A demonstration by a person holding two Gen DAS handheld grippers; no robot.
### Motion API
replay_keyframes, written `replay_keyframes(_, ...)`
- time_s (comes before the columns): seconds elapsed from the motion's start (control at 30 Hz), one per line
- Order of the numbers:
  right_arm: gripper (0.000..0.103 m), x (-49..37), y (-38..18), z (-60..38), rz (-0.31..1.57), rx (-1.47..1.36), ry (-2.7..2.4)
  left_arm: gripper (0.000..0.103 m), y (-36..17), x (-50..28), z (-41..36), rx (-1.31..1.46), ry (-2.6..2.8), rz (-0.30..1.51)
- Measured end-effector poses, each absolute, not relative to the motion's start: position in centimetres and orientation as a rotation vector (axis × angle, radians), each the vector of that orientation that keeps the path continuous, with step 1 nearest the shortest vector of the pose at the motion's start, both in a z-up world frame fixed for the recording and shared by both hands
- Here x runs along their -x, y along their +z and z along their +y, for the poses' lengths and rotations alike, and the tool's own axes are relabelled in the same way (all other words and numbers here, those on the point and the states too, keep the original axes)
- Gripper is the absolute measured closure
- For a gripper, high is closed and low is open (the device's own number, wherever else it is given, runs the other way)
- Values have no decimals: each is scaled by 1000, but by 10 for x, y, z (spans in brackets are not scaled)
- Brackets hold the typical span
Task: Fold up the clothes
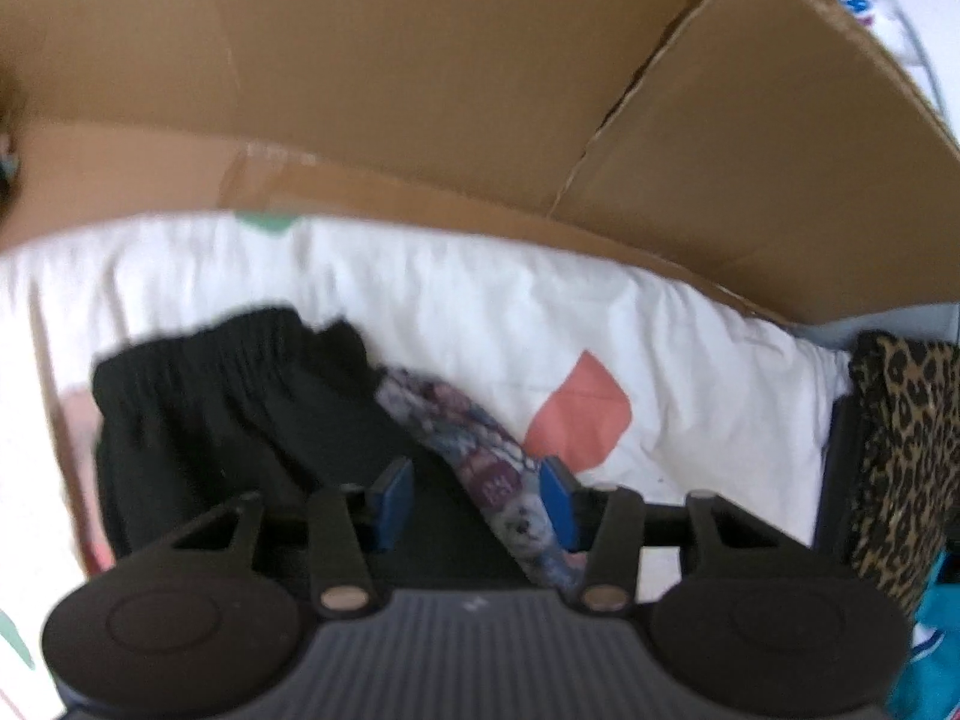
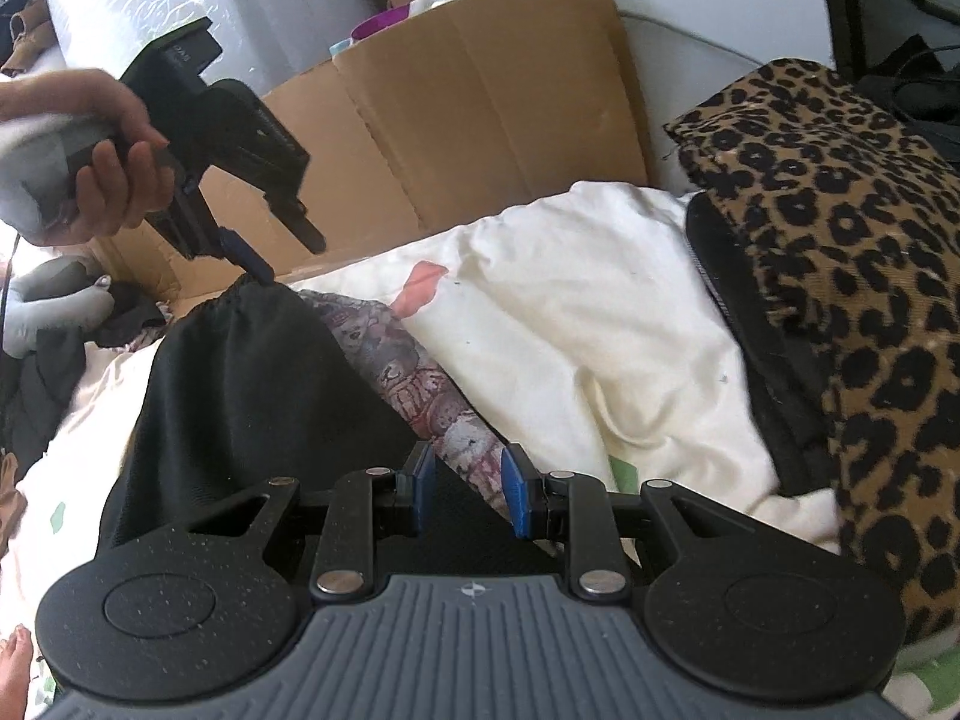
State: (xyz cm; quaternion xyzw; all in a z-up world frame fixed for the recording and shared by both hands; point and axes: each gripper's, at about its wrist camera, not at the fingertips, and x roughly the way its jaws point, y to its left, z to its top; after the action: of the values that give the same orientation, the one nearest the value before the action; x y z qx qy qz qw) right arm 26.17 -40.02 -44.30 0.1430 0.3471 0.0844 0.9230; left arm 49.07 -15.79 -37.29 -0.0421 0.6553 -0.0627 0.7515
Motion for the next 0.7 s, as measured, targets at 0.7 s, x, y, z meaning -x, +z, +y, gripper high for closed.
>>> replay_keyframes(0.7, 71, -273, -465, -381, 813, -152, 236, 72, -422, -485, -127, 148, -38, 1474)
